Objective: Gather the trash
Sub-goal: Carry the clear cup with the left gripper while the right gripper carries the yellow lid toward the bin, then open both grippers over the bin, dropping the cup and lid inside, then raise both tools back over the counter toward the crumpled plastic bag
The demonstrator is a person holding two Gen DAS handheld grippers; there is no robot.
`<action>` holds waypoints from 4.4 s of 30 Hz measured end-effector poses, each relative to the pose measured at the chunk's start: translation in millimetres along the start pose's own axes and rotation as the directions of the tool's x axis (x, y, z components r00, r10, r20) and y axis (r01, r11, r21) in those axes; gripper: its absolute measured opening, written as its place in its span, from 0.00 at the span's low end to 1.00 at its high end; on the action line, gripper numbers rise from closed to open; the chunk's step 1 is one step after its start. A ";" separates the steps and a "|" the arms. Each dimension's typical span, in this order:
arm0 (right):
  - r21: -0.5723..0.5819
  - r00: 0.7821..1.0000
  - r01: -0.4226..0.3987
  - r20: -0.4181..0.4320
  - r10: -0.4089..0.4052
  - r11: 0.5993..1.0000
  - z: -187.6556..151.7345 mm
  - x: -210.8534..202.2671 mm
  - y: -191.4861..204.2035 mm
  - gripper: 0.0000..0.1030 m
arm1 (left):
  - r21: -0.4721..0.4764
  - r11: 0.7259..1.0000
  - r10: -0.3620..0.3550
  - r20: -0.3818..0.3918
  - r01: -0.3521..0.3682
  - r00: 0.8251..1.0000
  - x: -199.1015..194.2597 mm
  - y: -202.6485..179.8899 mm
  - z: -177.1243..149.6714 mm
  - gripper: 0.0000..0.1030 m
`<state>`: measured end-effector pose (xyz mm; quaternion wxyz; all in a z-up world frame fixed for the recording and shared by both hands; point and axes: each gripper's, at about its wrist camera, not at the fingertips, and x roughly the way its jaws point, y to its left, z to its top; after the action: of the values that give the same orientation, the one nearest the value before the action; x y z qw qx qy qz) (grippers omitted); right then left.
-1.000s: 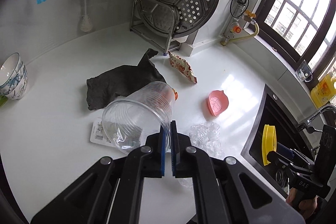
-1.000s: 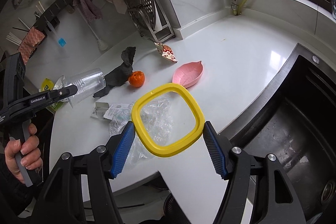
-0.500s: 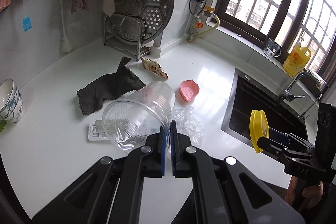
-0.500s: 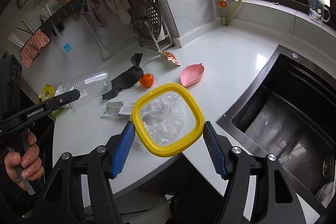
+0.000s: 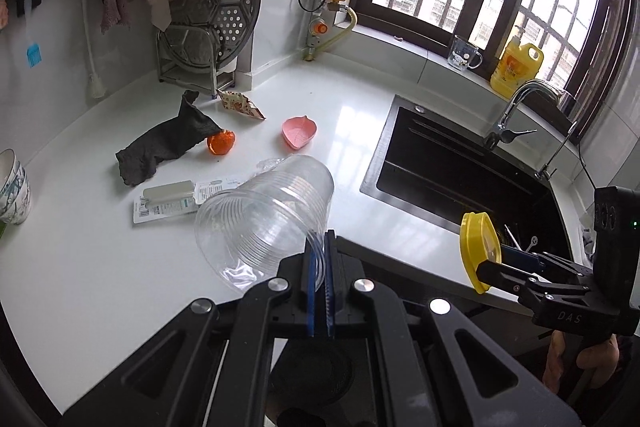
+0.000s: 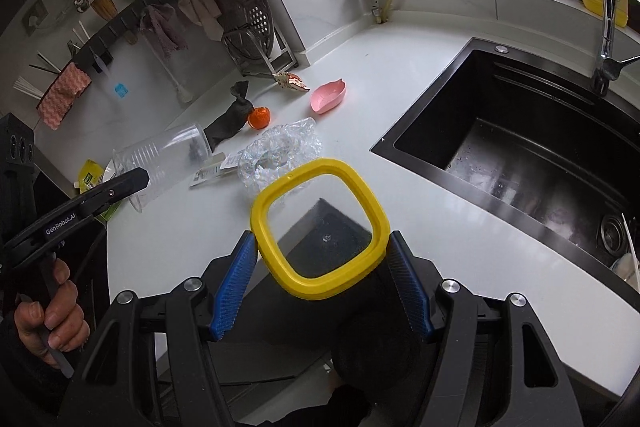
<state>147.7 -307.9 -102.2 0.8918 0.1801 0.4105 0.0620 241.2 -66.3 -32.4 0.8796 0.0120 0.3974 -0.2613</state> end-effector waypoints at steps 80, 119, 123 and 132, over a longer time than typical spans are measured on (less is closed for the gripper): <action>0.131 0.948 -0.027 -0.310 0.067 0.991 -196.9 -0.6 -91.5 0.63 | -0.125 0.967 0.204 -0.154 -0.224 0.967 -25.1 -91.8 -184.7 0.93; -0.152 0.977 0.019 -0.209 -0.051 0.988 88.2 223.3 95.5 0.66 | -0.315 0.878 0.334 -0.136 -0.361 0.933 42.2 187.3 8.3 0.94; -0.226 0.974 0.065 -0.198 -0.111 0.972 89.6 241.1 105.8 0.66 | -0.312 0.875 0.338 -0.157 -0.371 0.928 49.9 190.9 7.7 0.94; -0.272 0.960 0.027 -0.262 -0.101 0.962 87.2 259.7 97.9 0.09 | -0.338 0.875 0.296 -0.193 -0.346 0.936 77.1 183.9 9.5 0.94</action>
<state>387.4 -173.6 -197.9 0.8442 0.0353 0.5231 0.1118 376.3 55.6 -114.6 0.8683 -0.0689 0.4902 -0.0313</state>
